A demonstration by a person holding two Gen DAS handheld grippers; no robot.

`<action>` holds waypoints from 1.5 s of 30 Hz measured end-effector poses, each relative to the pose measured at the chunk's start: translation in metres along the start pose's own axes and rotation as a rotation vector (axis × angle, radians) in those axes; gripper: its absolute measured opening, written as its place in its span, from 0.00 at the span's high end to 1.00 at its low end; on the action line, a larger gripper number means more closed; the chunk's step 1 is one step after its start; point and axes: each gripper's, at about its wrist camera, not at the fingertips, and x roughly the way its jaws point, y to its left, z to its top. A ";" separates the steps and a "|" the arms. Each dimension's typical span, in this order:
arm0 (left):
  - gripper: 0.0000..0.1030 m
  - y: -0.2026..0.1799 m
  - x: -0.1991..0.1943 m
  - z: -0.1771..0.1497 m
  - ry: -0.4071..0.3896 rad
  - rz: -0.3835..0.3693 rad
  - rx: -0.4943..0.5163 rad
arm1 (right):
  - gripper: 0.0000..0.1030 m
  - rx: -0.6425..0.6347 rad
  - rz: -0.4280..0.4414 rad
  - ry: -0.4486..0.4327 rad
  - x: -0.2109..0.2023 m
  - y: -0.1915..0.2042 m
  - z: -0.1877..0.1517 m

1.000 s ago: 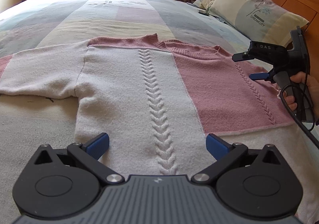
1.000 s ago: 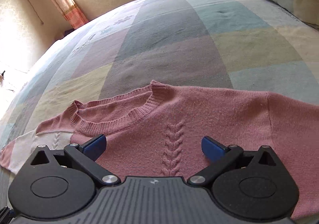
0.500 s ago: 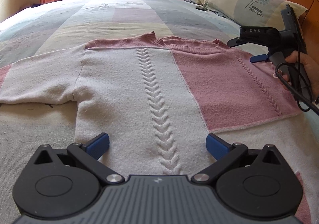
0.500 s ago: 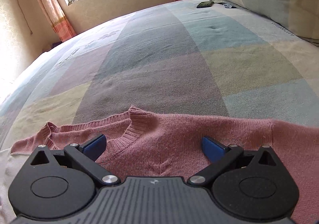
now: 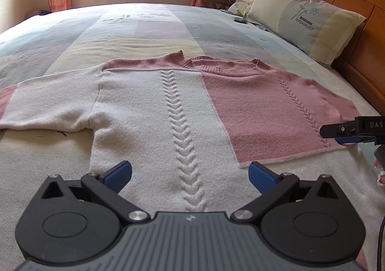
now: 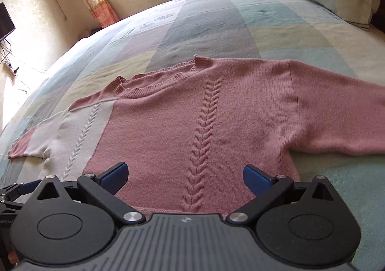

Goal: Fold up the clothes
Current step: 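Move the open right tool along the sleeve to its white cuff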

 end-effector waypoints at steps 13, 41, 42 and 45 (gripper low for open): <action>0.01 -0.005 -0.001 -0.006 -0.027 -0.009 -0.023 | 0.00 -0.202 -0.126 -0.177 -0.002 0.018 -0.057; 0.01 -0.091 -0.011 -0.052 -0.003 -0.242 0.328 | 0.00 0.553 -0.166 -0.525 -0.092 -0.264 -0.019; 0.01 -0.092 -0.011 -0.053 -0.005 -0.238 0.336 | 0.00 0.571 -0.158 -0.522 -0.090 -0.270 -0.019; 0.01 -0.095 -0.011 -0.055 -0.012 -0.224 0.361 | 0.00 0.624 -0.133 -0.513 -0.085 -0.290 -0.016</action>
